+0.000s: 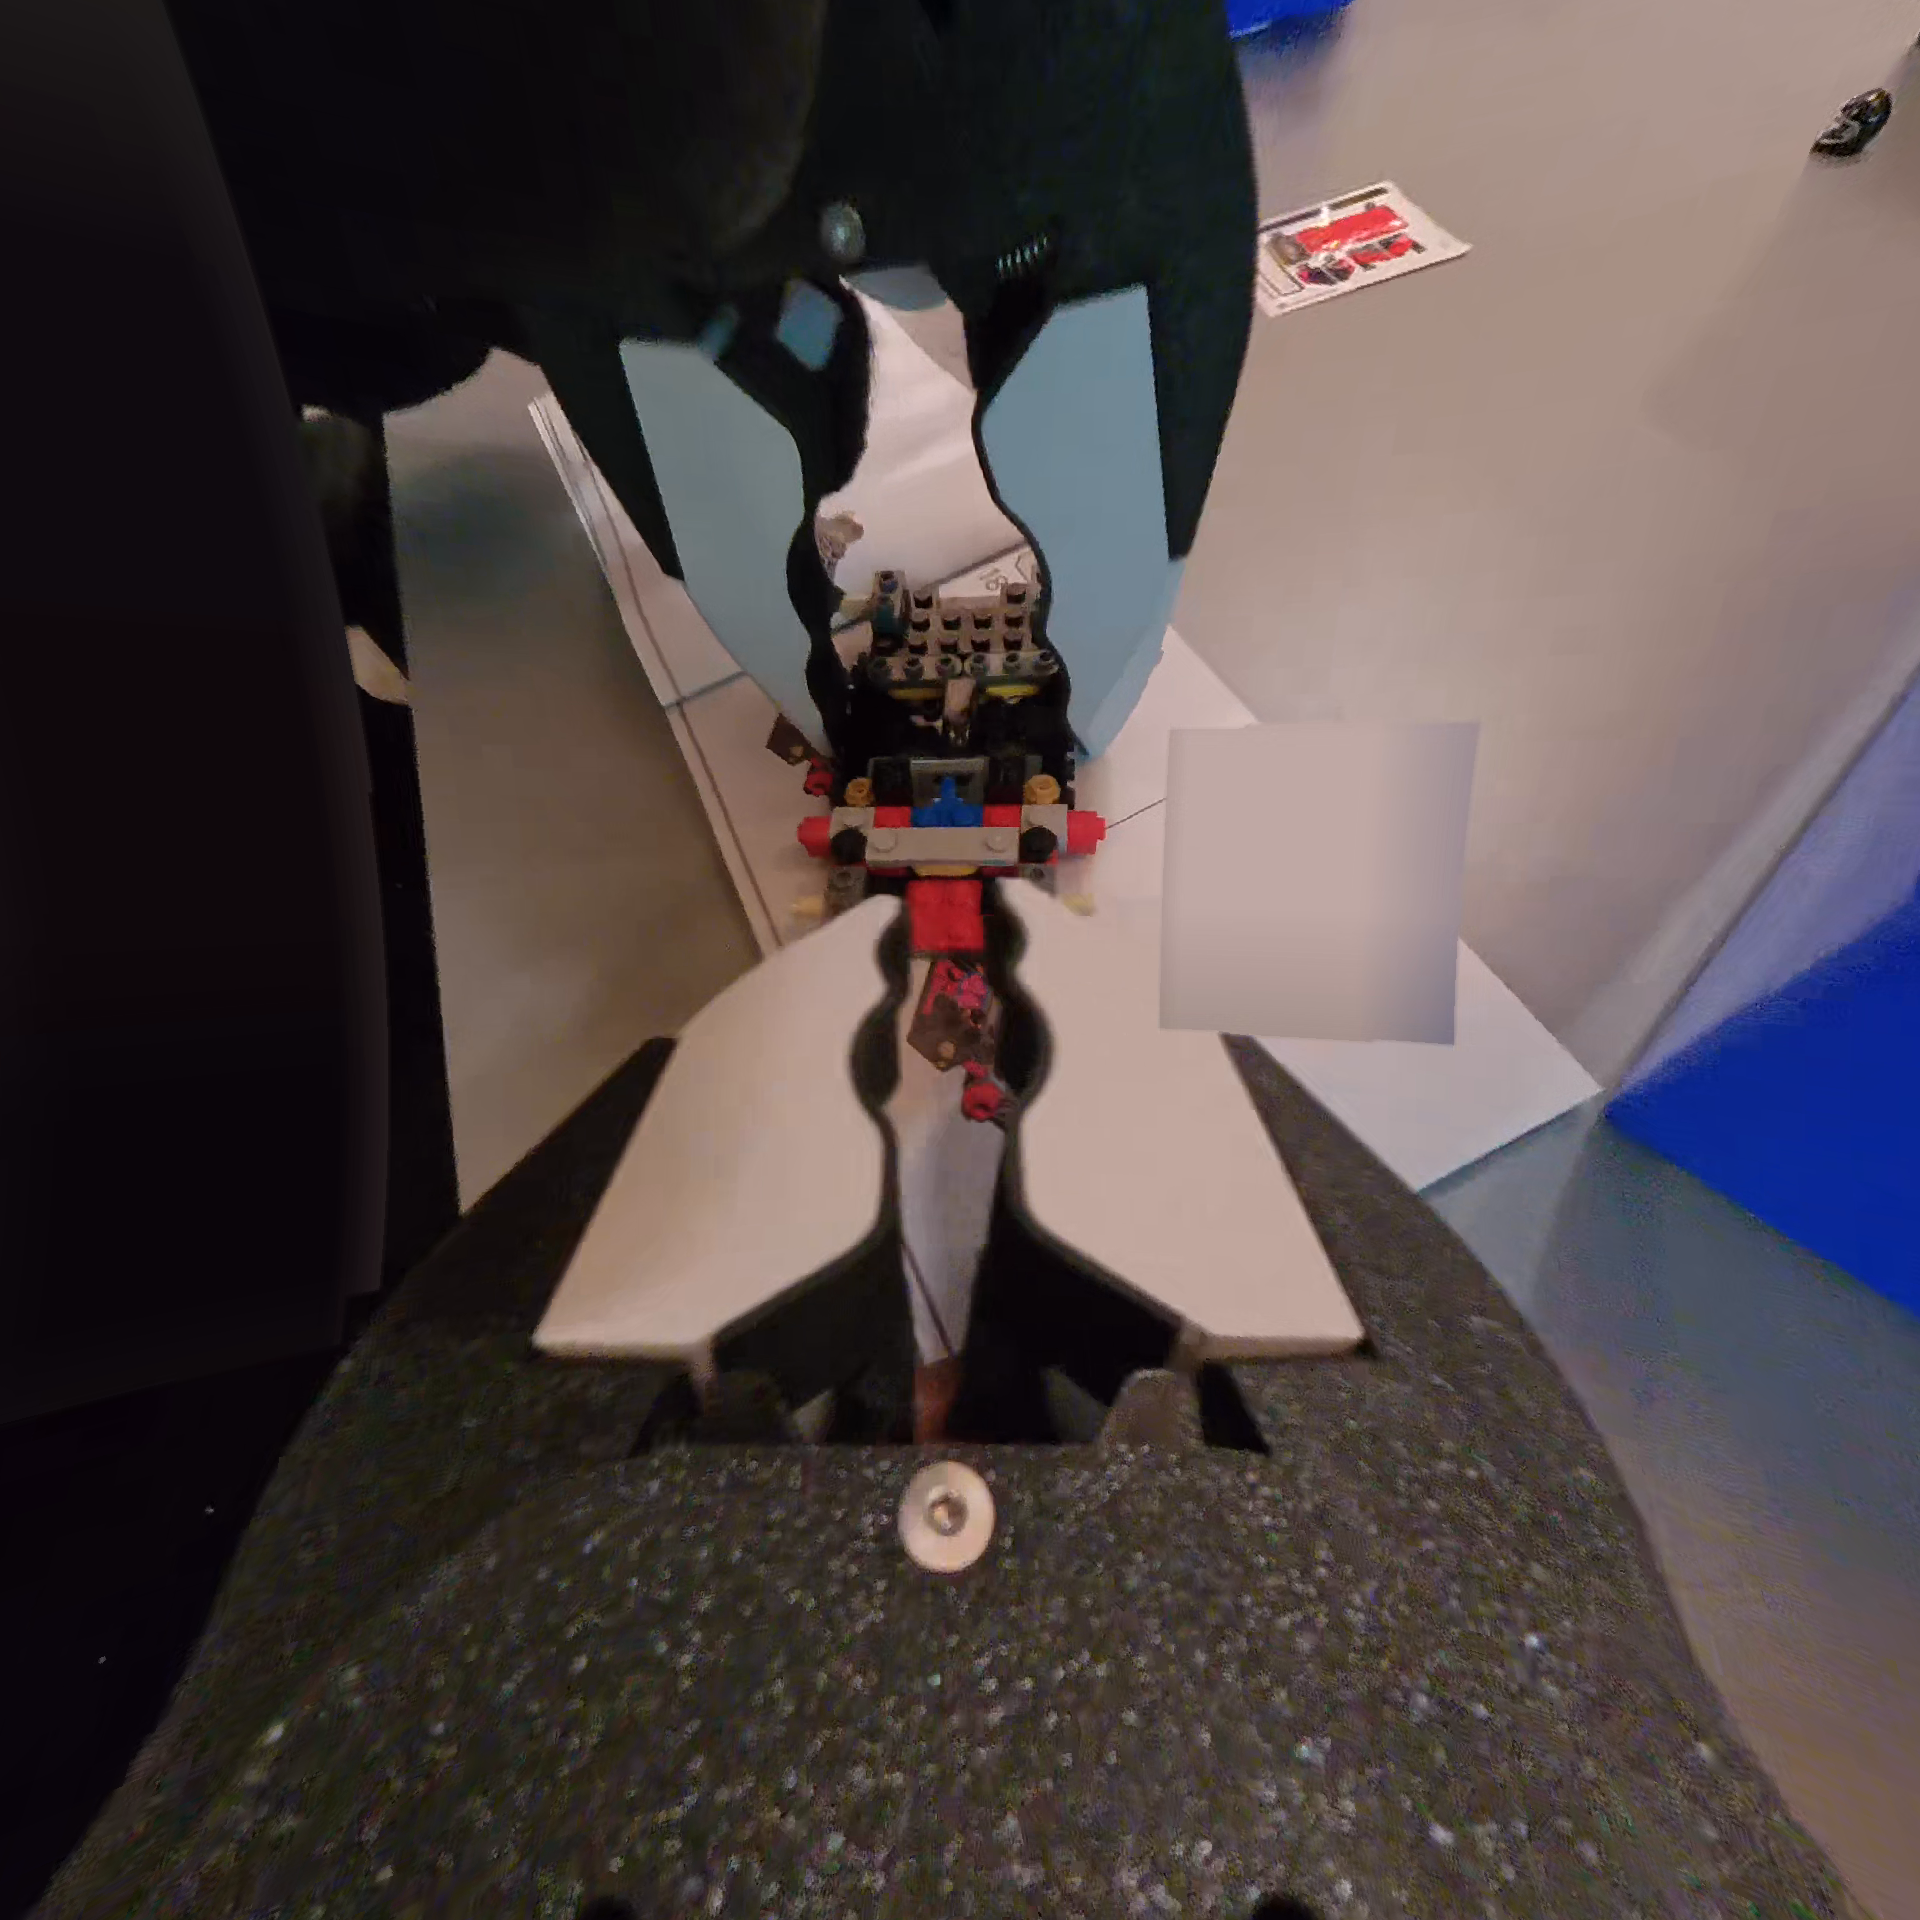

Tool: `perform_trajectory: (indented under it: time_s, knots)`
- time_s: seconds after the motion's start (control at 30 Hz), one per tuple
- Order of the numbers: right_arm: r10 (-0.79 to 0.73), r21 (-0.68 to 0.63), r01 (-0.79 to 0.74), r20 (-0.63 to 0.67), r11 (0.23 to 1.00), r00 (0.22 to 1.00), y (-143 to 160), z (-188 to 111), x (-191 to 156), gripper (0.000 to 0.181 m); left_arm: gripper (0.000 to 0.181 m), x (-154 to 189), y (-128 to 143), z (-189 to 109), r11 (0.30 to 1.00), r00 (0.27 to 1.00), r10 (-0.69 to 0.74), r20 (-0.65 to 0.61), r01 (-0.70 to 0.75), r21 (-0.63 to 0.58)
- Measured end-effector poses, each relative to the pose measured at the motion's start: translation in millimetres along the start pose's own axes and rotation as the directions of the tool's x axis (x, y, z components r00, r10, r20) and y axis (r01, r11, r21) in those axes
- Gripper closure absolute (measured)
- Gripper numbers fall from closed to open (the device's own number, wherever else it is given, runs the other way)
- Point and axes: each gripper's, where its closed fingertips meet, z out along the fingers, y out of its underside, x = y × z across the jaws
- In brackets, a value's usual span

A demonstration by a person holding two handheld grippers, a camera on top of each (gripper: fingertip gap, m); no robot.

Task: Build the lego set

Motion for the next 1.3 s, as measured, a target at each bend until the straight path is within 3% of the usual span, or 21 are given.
perform_trajectory:
  time_s: [0.1, 0.37, 0.8, 0.97, 1.07, 1.3]
  knots:
    - [0.037, 0.001, -0.037, -0.06, 0.999, 0.998, -2, 7, 2, 0.181, 0.123, 0, 0, 0, 1.0, 1.0, 0.0, 0.0, 0.0, -0.014]
    - [0.034, -0.087, -0.052, -0.201, 0.995, 0.979, 8, 20, 7, 0.181, 0.123, 0, 0, 0, 1.0, 1.0, -0.002, -0.002, 0.002, -0.007]
    - [0.295, -0.062, -0.311, -0.186, 0.948, 0.937, 10, 25, 3, 0.181, 0.123, 1, 0, 0, 1.0, 1.0, -0.009, -0.001, 0.009, 0.021]
    - [0.279, 0.039, -0.277, -0.19, 0.96, 0.941, 2, 19, 6, 0.181, 0.123, 1, -1, 0, 0.999, 1.0, -0.016, 0.0, 0.016, 0.031]
    - [0.196, 0.005, -0.201, -0.237, 0.98, 0.951, 4, 18, 8, 0.181, 0.123, 1, -1, 0, 1.0, 1.0, -0.018, -0.001, 0.018, 0.021]
    - [0.237, -0.04, -0.255, -0.259, 0.966, 0.936, 9, 21, 8, 0.181, 0.123, 1, -1, 1, 1.0, 1.0, -0.02, 0.001, 0.02, -0.001]
